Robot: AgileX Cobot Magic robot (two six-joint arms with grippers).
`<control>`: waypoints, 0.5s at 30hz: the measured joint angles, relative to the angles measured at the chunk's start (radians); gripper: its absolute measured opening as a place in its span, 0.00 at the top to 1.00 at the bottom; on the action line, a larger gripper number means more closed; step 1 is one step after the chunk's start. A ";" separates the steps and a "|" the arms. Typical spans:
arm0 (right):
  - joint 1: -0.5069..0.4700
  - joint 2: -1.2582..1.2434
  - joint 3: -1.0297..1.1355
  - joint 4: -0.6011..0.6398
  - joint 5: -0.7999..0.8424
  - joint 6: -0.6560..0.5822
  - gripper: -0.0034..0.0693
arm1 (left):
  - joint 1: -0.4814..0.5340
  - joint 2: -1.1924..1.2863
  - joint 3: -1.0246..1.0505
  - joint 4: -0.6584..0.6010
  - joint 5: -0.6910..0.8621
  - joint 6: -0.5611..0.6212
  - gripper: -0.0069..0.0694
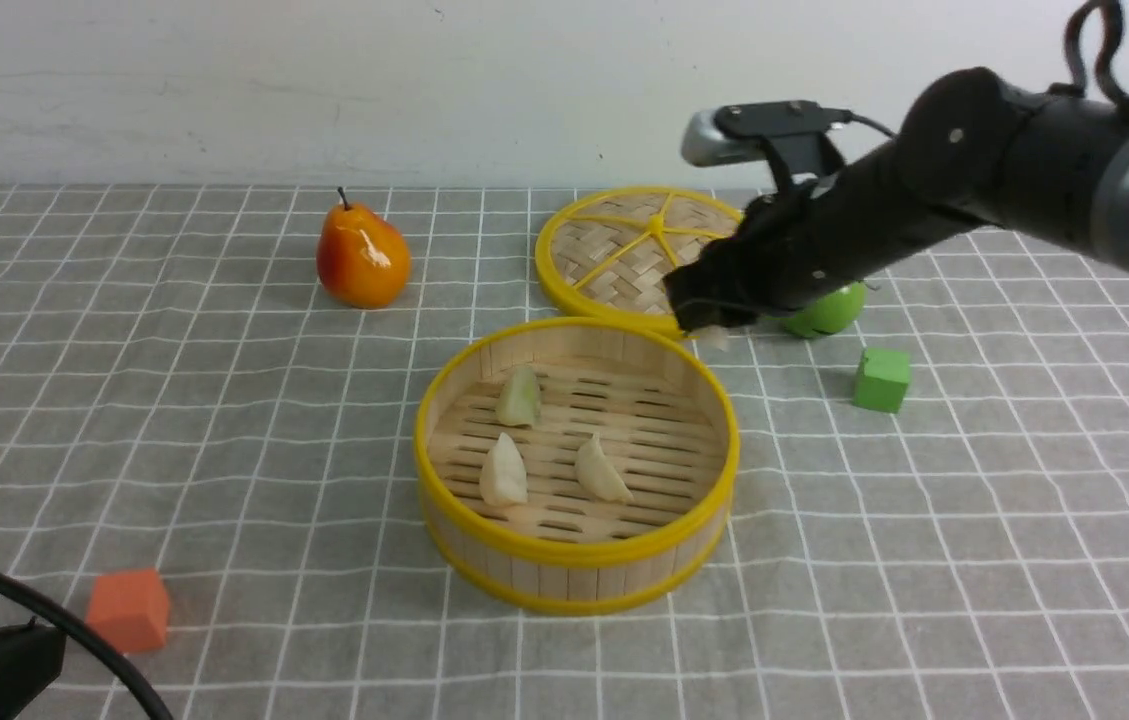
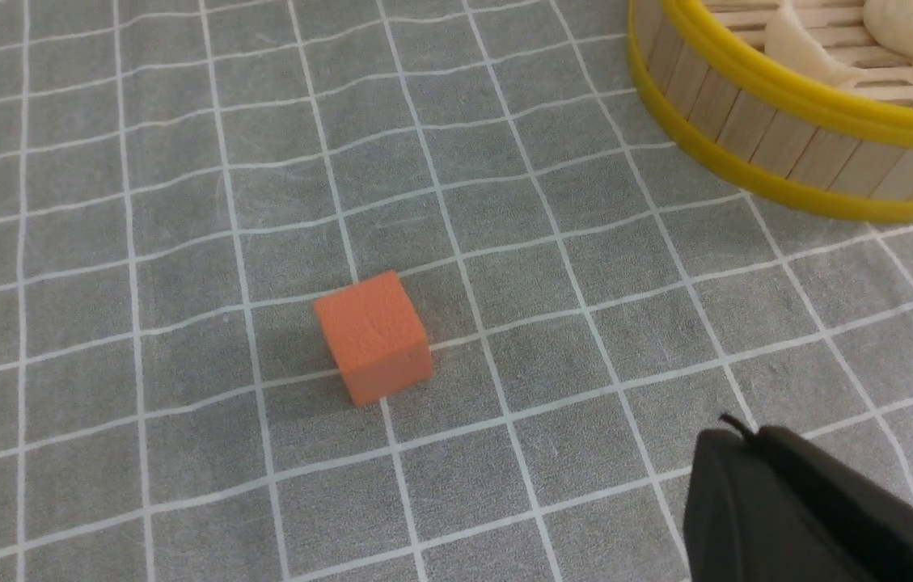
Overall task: Put the dumplings into the steamer on the table with the grey tablecloth.
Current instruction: 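Place the dumpling in the bamboo steamer basket with the right gripper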
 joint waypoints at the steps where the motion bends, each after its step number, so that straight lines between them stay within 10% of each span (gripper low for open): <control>1: 0.010 0.008 0.000 0.005 -0.010 -0.007 0.72 | 0.000 0.000 0.000 0.000 0.000 0.000 0.90; 6: 0.075 0.135 0.000 0.022 -0.128 -0.059 0.69 | 0.000 0.000 0.000 0.000 0.001 0.000 0.90; 15: 0.070 0.078 -0.021 0.020 -0.017 -0.022 0.19 | 0.000 0.000 0.000 0.001 0.001 0.000 0.88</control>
